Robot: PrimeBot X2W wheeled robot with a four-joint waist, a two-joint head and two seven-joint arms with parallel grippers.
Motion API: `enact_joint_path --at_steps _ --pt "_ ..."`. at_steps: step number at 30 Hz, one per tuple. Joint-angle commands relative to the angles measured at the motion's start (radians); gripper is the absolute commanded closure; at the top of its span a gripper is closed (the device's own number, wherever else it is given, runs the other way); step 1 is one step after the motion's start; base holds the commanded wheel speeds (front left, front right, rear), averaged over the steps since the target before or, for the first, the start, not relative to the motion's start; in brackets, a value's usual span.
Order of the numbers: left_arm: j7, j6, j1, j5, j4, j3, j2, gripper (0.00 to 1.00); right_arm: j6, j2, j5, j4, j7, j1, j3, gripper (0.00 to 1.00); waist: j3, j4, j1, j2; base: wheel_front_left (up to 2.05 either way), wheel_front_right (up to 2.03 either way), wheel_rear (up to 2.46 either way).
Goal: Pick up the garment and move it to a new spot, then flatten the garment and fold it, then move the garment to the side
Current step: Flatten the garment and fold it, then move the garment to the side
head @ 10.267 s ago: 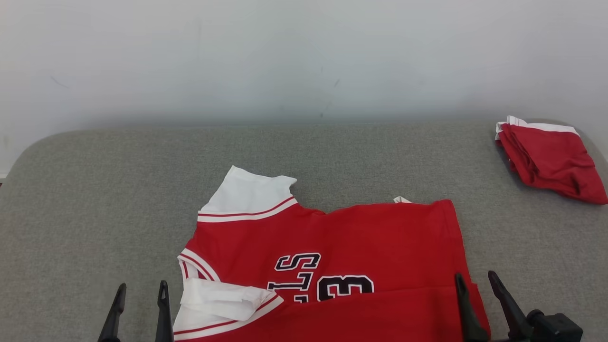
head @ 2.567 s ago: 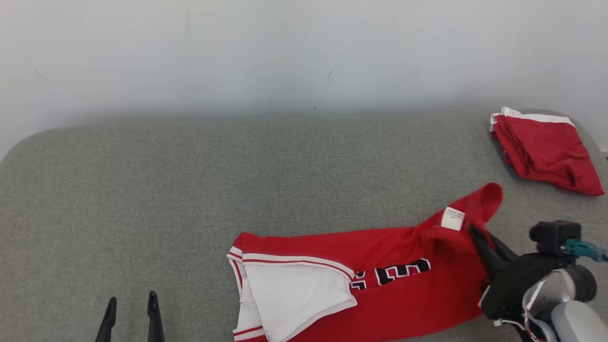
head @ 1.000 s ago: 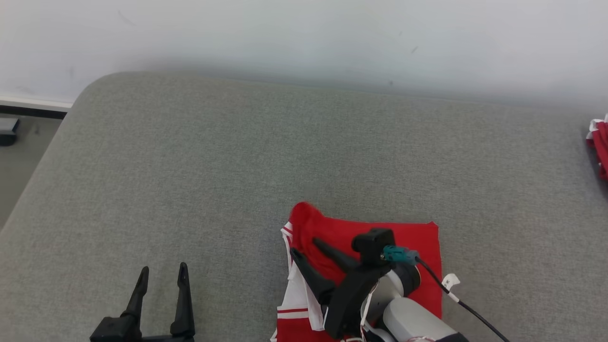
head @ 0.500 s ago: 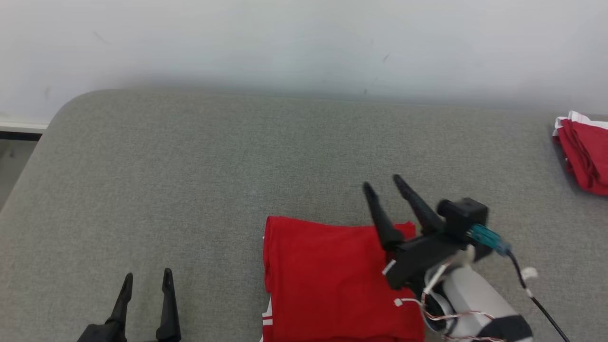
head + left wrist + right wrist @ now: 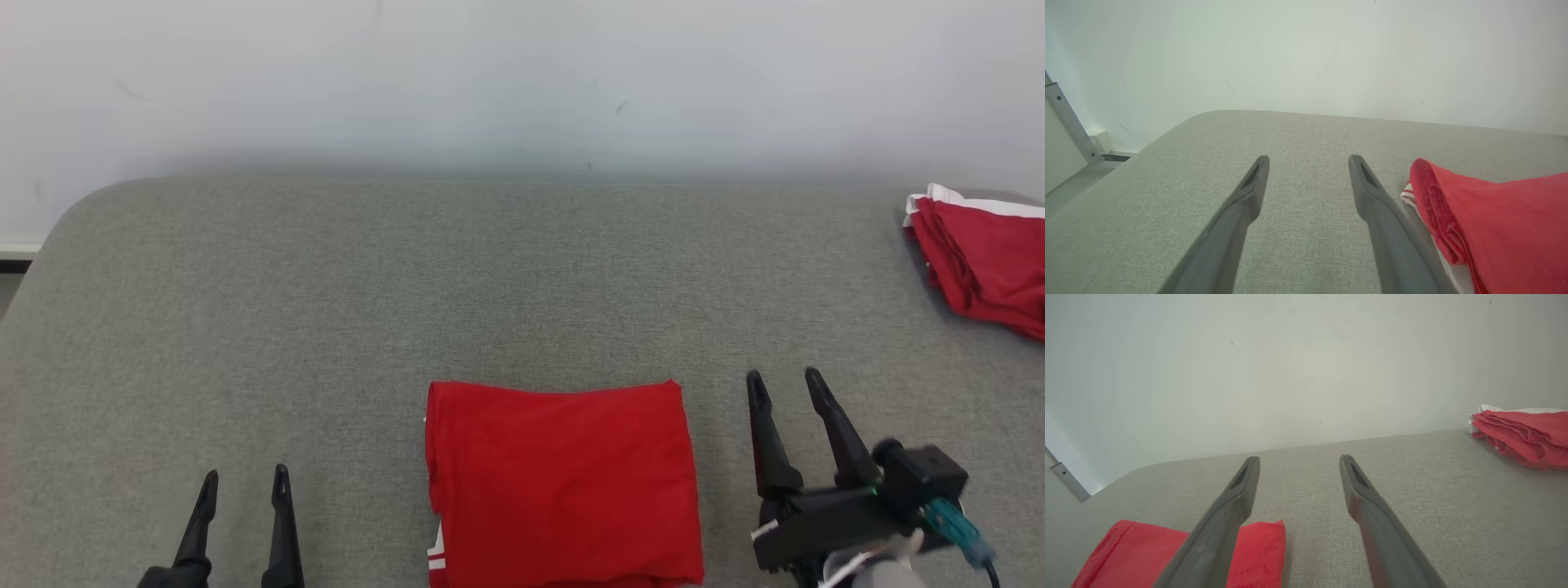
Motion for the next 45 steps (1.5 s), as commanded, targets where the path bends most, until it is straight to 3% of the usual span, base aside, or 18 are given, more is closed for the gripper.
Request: enact_joint_path --at_steps 1,10,13,32,45 --pt "-0.002 -0.001 0.007 0.014 -0.008 -0.002 -0.001 0.00 -0.003 0.013 -0.009 -0.020 -0.004 0.028 -0.016 0.00 -0.005 -0.010 0.0001 -0.0001 0.00 0.00 0.00" --pt "-0.002 0.014 0.030 0.025 -0.021 -0.034 -0.001 0.00 -0.003 0.063 -0.047 -0.132 -0.004 0.187 -0.070 0.00 -0.026 -0.051 0.0001 -0.0001 0.00 0.00 0.00" --pt "-0.002 0.022 0.047 0.047 -0.040 -0.043 -0.001 0.00 -0.003 0.069 -0.144 -0.150 -0.003 0.233 -0.053 0.00 -0.031 -0.065 0.0001 -0.0001 0.00 0.00 0.00" --pt "-0.002 -0.033 0.084 0.058 -0.062 -0.054 -0.001 0.00 -0.003 0.070 -0.140 -0.132 -0.003 0.233 -0.065 0.00 -0.032 -0.054 0.0001 -0.0001 0.00 0.00 0.00" --pt "-0.002 -0.035 0.076 0.052 -0.057 -0.054 -0.001 0.00 -0.003 0.070 -0.150 -0.127 -0.003 0.227 -0.064 0.00 -0.023 -0.054 0.0001 -0.0001 0.00 0.00 0.00"
